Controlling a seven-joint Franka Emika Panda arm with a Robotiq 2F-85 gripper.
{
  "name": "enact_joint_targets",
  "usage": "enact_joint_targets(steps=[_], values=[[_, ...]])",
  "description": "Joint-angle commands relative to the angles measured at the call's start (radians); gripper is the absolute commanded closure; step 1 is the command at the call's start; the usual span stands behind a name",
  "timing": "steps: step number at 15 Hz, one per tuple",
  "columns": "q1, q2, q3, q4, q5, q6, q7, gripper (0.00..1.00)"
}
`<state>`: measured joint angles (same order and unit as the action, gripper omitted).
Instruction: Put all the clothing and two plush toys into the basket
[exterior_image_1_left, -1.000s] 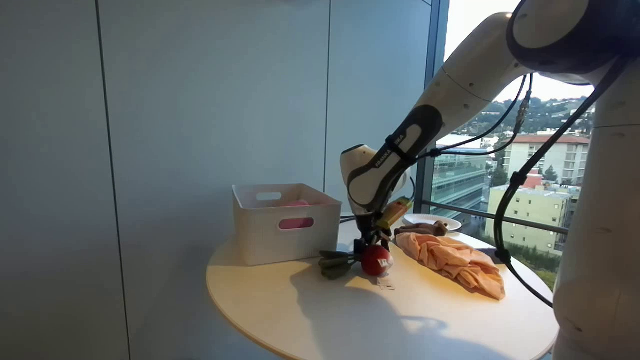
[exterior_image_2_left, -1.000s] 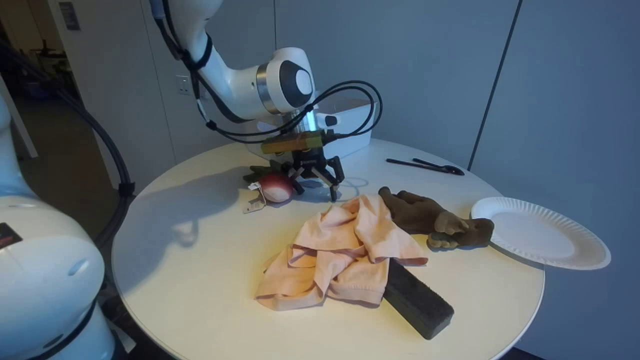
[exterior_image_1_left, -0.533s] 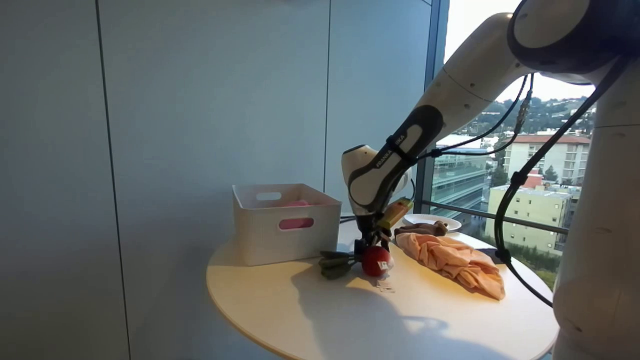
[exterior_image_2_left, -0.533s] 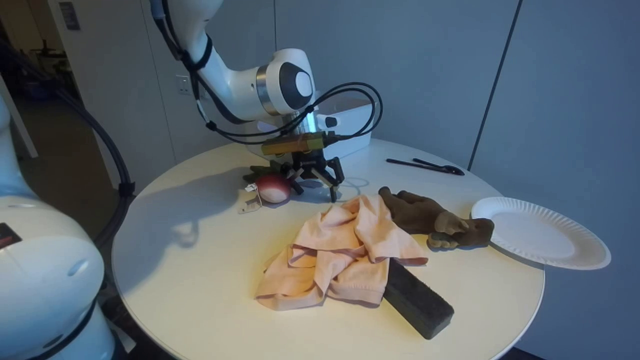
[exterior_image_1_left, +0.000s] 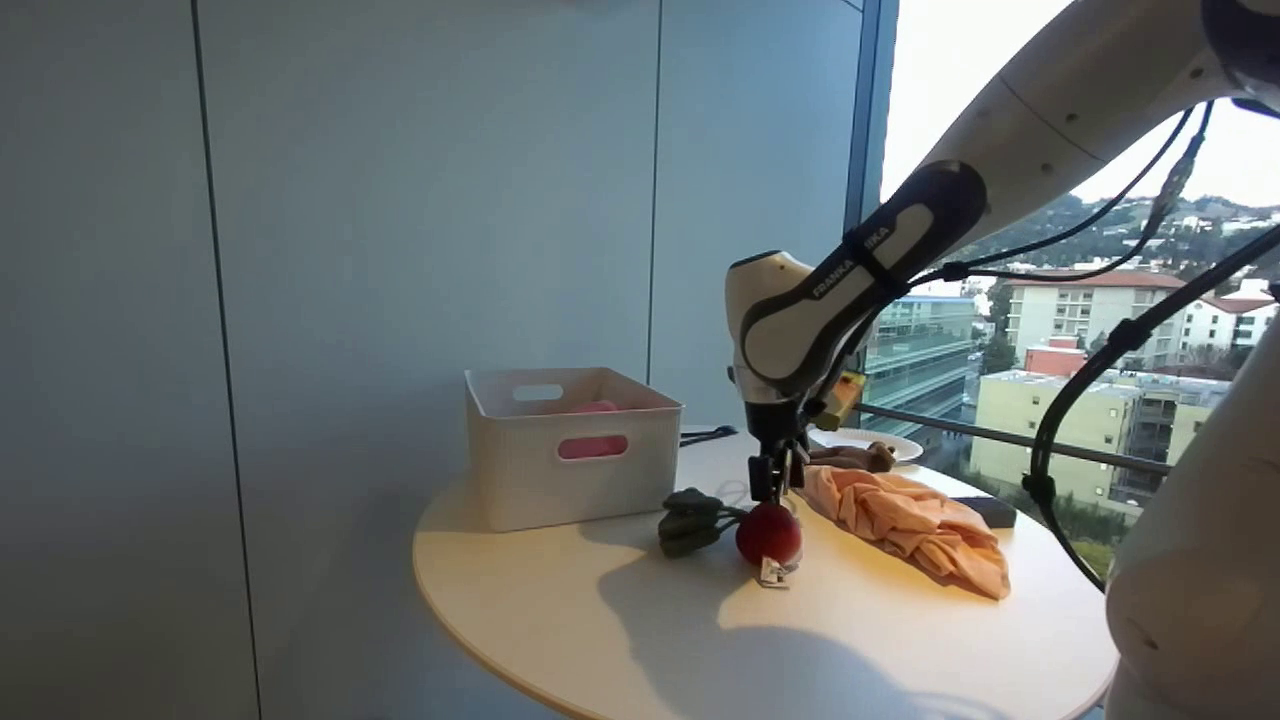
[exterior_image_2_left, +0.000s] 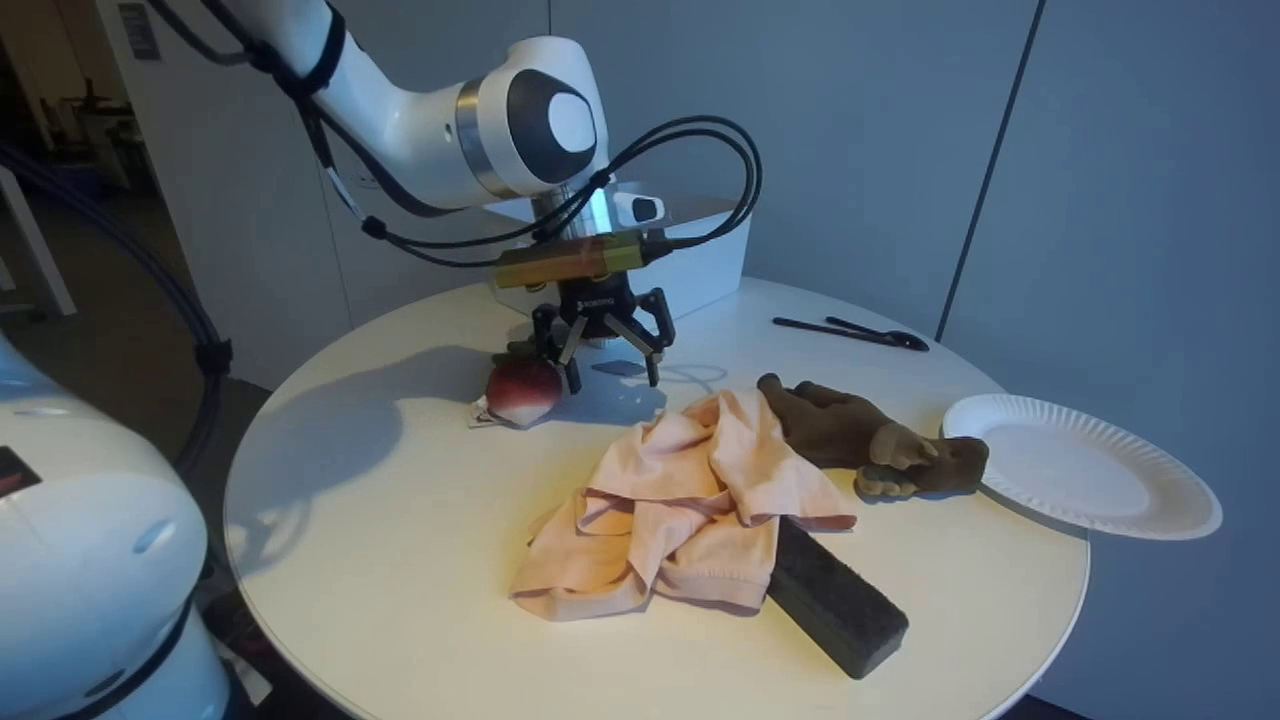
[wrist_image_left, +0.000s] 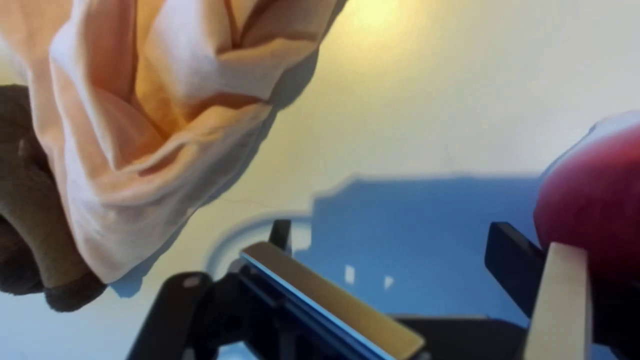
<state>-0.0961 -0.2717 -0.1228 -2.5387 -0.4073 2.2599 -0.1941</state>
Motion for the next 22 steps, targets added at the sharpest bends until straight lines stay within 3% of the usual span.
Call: enact_joint_targets(steps=[1,6,11,14,16,19,22], values=[[0.008,-0.145,-0.039,-0.117,0.023,-0.014,-0.240,0.00],[0.059,-0.147,-0.064,-0.183,0.047,0.020,-0.474,0.00],[0.115,-0.334,-0.031,-0.238,0.048,-0.125,-0.691,0.00],[0.171,-0.347,-0.043,-0.207,0.078,-0.163,-0.827,0.00],[0.212,-0.286,-0.065,-0.178,0.125,-0.125,-0.917,0.00],[0.264,-0.190,-0.099,-0.184,0.216,0.037,-1.043,0.00],[0.280,-0.077,-0.096,-0.174,0.270,0.141,-1.168,0.00]])
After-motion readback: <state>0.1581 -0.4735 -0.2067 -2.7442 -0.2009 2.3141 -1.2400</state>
